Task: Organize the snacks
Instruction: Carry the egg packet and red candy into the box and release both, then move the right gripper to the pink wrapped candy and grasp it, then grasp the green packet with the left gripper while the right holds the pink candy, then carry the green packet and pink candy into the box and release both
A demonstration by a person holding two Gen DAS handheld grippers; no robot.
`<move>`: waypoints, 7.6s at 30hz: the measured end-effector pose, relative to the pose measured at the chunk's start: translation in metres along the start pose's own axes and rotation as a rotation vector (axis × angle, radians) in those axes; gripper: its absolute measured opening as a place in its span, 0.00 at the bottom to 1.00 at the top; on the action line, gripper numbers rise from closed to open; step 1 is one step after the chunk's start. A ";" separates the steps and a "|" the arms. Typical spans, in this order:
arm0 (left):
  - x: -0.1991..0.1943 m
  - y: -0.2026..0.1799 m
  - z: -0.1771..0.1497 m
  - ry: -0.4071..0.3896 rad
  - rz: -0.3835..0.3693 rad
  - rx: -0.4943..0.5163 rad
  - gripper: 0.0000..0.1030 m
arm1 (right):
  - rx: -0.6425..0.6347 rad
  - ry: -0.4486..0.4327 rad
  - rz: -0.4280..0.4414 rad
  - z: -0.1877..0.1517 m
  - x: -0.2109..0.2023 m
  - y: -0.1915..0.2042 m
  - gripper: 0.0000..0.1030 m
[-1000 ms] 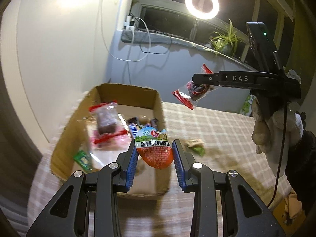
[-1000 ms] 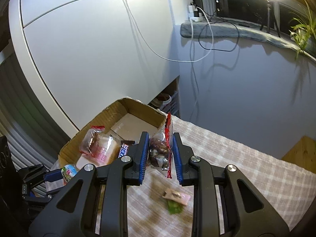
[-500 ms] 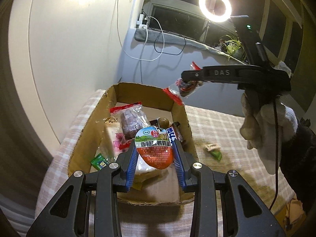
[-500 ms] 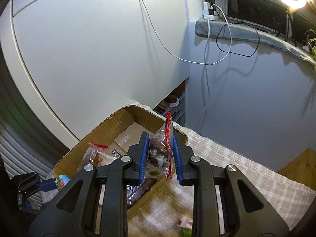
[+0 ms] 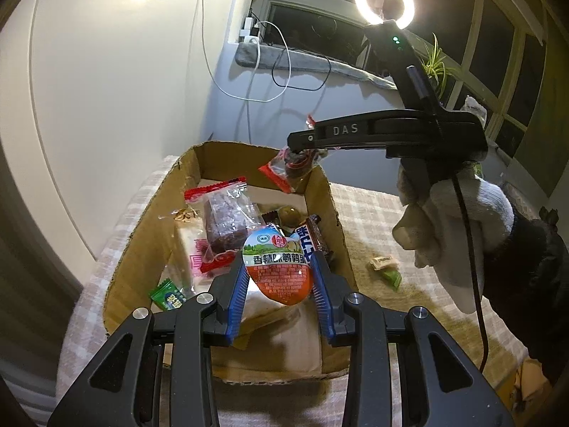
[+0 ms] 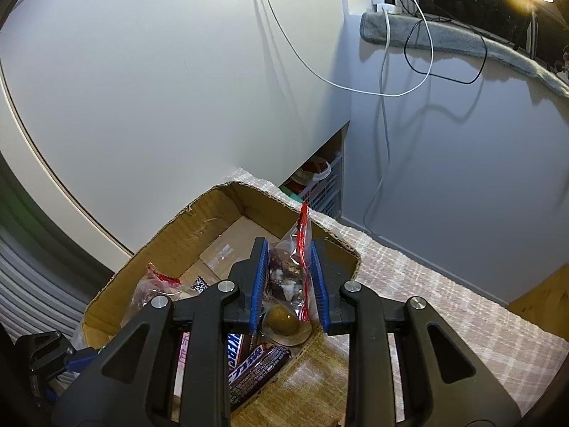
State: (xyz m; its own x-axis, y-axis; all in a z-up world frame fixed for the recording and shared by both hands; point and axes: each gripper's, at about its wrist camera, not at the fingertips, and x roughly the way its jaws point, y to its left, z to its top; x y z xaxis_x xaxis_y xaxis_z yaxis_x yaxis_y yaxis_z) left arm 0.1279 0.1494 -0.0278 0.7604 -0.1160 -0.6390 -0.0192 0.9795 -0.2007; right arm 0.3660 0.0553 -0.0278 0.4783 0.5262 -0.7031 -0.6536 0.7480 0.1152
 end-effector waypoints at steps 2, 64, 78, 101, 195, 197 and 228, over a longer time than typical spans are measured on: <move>0.001 -0.001 0.001 0.000 -0.002 0.001 0.33 | 0.000 0.007 0.009 0.000 0.003 0.000 0.25; 0.022 -0.113 -0.045 0.140 -0.136 0.101 0.37 | -0.247 0.263 0.074 -0.127 -0.050 -0.059 0.46; 0.055 -0.118 -0.046 0.208 -0.127 0.076 0.35 | -0.274 0.250 0.067 -0.127 -0.022 -0.060 0.39; 0.106 -0.138 -0.032 0.257 -0.099 0.101 0.32 | -0.086 0.202 0.048 -0.132 -0.035 -0.119 0.22; 0.190 -0.223 0.009 0.247 -0.051 0.302 0.36 | 0.019 0.126 -0.157 -0.184 -0.104 -0.182 0.21; 0.190 -0.223 0.008 0.244 -0.050 0.306 0.34 | 0.015 0.128 -0.161 -0.185 -0.103 -0.182 0.21; 0.118 -0.206 0.021 0.116 -0.052 0.271 0.23 | -0.001 0.071 -0.157 -0.169 -0.136 -0.154 0.21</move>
State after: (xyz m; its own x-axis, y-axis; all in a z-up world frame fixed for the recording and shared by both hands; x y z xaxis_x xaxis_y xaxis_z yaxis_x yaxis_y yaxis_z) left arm 0.2355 -0.0630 -0.0463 0.6765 -0.1696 -0.7166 0.2031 0.9784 -0.0398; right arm 0.3025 -0.2001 -0.0685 0.5318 0.3733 -0.7601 -0.5749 0.8182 -0.0004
